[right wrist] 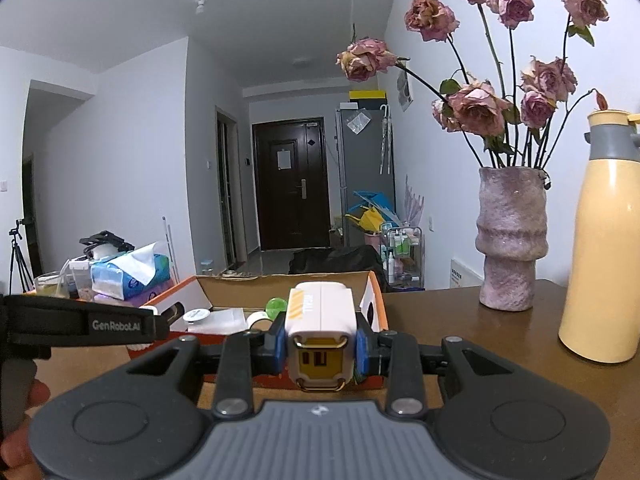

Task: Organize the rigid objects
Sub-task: 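Carry the white cap with the left tool while the right tool carries the adapter to the box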

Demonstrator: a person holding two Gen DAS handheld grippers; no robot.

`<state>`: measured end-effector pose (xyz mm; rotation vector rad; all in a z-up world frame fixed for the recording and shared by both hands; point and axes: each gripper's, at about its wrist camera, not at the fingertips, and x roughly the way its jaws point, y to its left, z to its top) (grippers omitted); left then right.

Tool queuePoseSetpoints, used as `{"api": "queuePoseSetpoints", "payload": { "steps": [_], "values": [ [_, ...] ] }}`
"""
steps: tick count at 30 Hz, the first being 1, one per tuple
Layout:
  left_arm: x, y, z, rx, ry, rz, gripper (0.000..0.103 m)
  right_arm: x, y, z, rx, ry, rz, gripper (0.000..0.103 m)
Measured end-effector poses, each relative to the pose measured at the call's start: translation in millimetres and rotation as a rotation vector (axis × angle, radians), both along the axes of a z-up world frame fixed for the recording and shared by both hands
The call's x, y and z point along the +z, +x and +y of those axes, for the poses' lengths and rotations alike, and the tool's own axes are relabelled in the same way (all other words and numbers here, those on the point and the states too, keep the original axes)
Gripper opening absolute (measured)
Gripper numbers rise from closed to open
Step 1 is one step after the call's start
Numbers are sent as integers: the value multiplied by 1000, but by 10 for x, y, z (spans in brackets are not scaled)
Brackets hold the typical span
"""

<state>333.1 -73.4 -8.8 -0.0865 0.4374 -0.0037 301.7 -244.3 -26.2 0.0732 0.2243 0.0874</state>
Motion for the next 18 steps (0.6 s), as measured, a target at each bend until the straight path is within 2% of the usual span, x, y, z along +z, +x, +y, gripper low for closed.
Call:
{"api": "queuePoseSetpoints", "payload": {
  "steps": [18],
  "values": [
    [1,501,21,11,5,-10,42,-1,559,7,15,27,14,31]
  ]
}}
